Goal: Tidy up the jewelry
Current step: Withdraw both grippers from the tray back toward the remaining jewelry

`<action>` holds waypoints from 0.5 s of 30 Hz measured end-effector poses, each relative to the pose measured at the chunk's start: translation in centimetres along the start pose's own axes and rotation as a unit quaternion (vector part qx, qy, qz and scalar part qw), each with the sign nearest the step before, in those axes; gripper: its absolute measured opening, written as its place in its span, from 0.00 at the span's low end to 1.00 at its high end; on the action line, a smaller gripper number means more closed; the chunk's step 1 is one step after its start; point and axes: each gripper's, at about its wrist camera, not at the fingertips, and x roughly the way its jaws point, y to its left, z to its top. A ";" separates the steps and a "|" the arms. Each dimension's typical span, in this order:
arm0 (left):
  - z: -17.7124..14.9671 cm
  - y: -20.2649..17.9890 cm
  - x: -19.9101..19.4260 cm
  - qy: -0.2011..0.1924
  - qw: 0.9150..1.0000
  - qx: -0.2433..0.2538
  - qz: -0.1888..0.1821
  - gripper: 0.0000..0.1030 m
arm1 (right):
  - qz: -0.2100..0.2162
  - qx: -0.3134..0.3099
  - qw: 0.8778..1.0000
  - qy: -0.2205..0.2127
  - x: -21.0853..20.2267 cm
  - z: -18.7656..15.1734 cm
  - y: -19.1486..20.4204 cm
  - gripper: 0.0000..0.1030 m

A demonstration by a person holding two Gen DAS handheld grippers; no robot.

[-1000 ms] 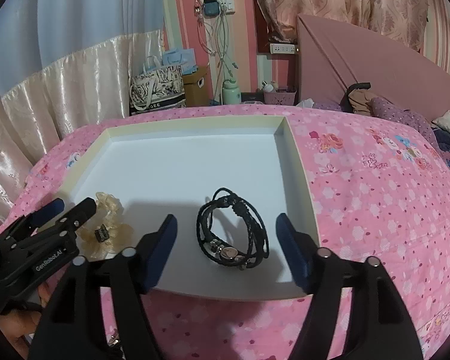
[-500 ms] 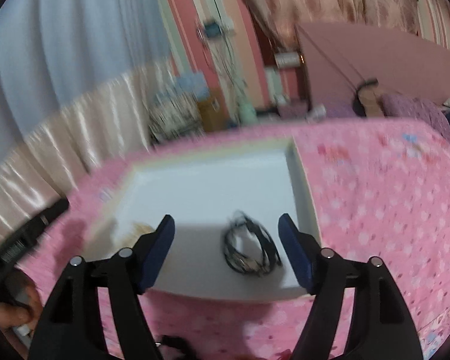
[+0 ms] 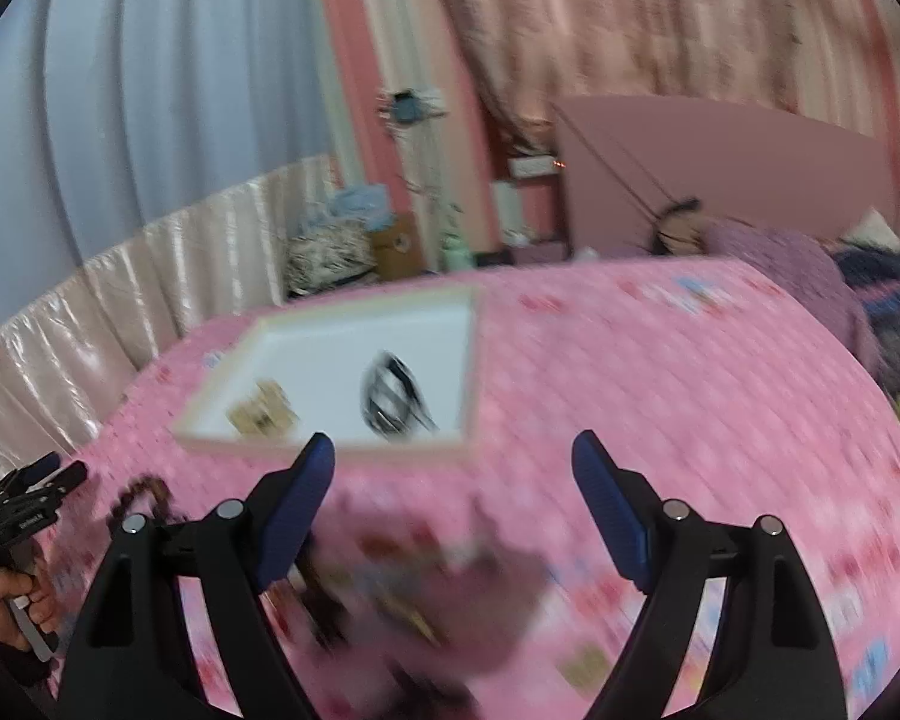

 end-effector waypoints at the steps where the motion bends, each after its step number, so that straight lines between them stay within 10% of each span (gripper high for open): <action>1: -1.0 0.1 -0.5 0.001 1.000 -0.001 -0.004 0.90 | -0.006 0.010 1.000 0.004 -0.8 -1.2 -0.8 0.79; 15: -5.4 -1.2 -1.6 0.065 0.997 -0.005 -0.033 0.90 | -0.001 -0.043 0.995 0.093 -0.1 -10.0 2.8 0.79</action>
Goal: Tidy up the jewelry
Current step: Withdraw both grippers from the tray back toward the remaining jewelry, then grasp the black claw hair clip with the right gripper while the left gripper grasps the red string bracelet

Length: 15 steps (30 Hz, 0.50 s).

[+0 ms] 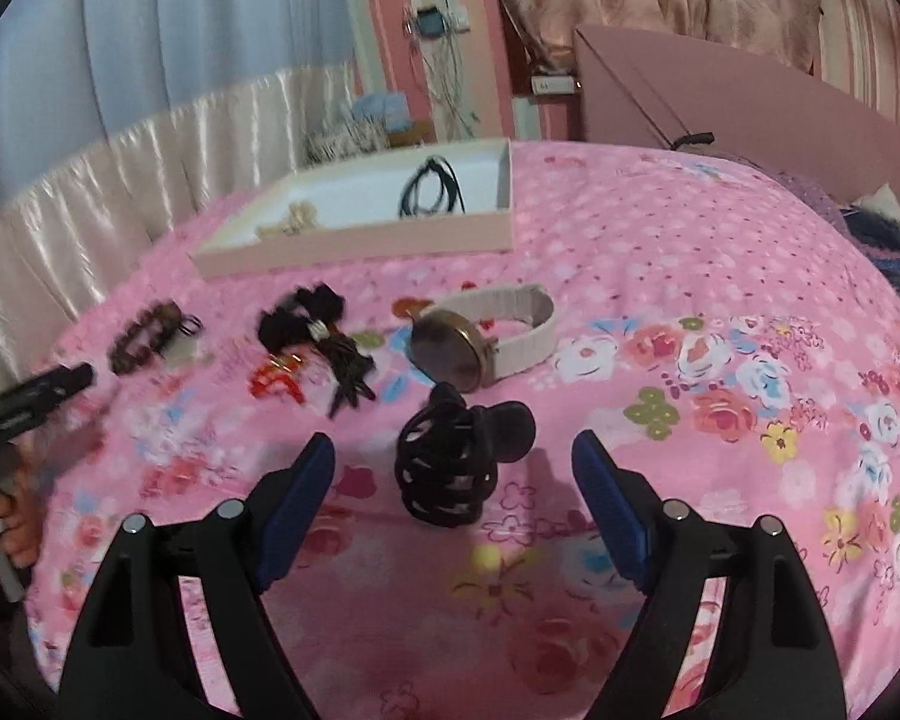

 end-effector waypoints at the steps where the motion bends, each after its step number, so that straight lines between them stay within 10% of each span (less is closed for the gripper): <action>1: 0.0 -0.3 0.0 0.002 1.000 0.005 0.003 0.90 | -0.004 -0.001 1.000 0.006 0.1 -0.1 -0.1 0.79; 3: 0.0 -0.7 0.2 0.010 1.000 0.006 0.000 0.90 | -0.018 -0.003 1.000 0.021 0.8 0.0 -0.2 0.75; 5: 0.0 -1.1 0.3 0.015 1.000 0.004 -0.003 0.90 | -0.020 -0.012 0.999 0.045 1.7 0.1 -0.3 0.51; 15: 1.1 -8.7 0.3 0.016 0.996 0.059 -0.058 0.90 | -0.005 0.022 1.000 -0.011 0.1 2.6 -3.3 0.35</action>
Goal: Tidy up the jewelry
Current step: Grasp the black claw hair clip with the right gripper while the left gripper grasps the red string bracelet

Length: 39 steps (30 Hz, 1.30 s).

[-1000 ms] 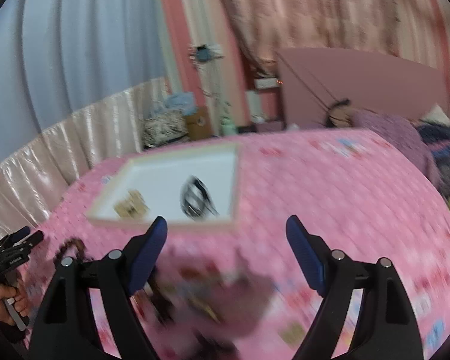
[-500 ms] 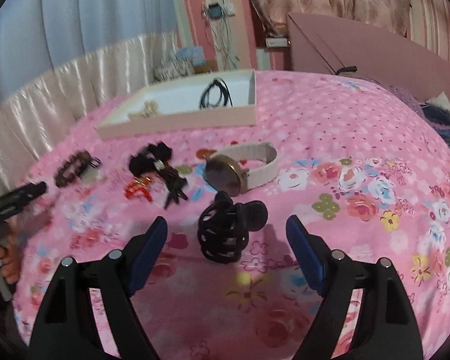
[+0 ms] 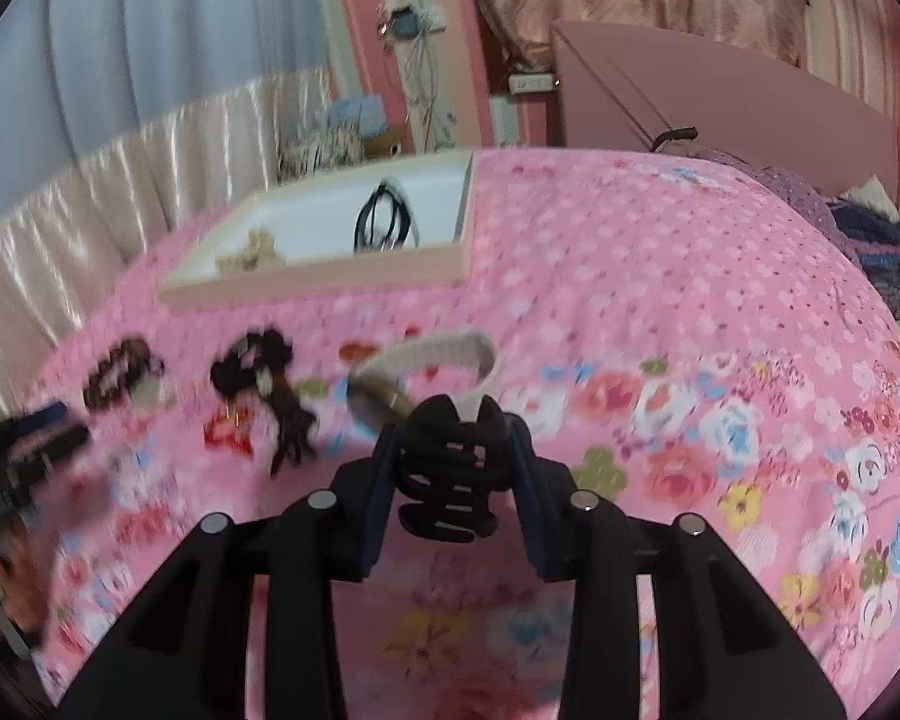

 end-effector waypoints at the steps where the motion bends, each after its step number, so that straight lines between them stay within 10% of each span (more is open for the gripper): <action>1: 0.3 -1.0 0.2 0.001 1.000 0.007 -0.007 0.90 | 0.000 -0.002 1.000 -0.004 0.0 0.2 0.0 0.35; 9: 0.9 -7.9 3.7 0.027 0.997 0.053 -0.048 0.86 | 0.007 0.010 1.000 -0.001 1.7 0.1 -1.4 0.35; 22: 1.2 -9.5 7.1 0.065 0.993 0.059 -0.073 0.02 | 0.025 0.026 0.999 0.004 2.1 -0.3 -1.9 0.35; 39: 3.4 -5.6 0.5 -0.023 0.996 0.036 -0.081 0.00 | 0.069 0.048 0.996 -0.040 -1.7 0.2 -1.2 0.35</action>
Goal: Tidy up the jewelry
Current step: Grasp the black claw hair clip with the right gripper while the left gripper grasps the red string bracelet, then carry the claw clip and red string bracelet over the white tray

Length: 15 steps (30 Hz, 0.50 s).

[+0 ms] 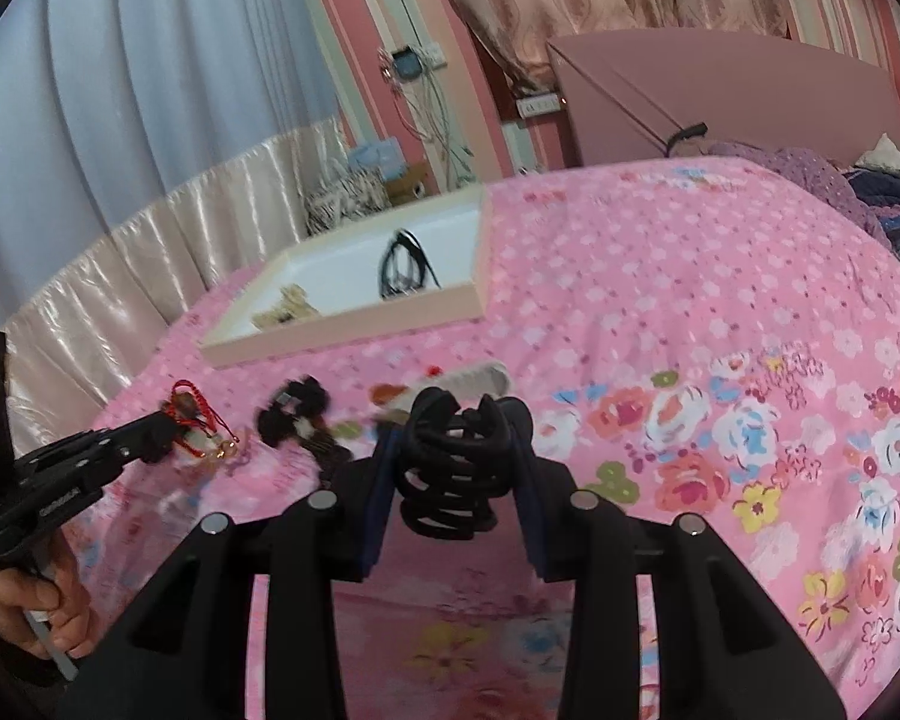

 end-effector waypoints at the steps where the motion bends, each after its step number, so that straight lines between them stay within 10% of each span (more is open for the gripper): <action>1: 0.3 0.3 -0.4 -0.005 1.000 -0.001 0.002 0.00 | 0.002 -0.003 1.000 -0.003 -0.2 0.3 0.3 0.35; 15: 8.1 6.0 -1.3 -0.086 0.995 -0.006 0.052 0.00 | 0.039 -0.074 0.994 -0.072 1.7 9.3 7.7 0.35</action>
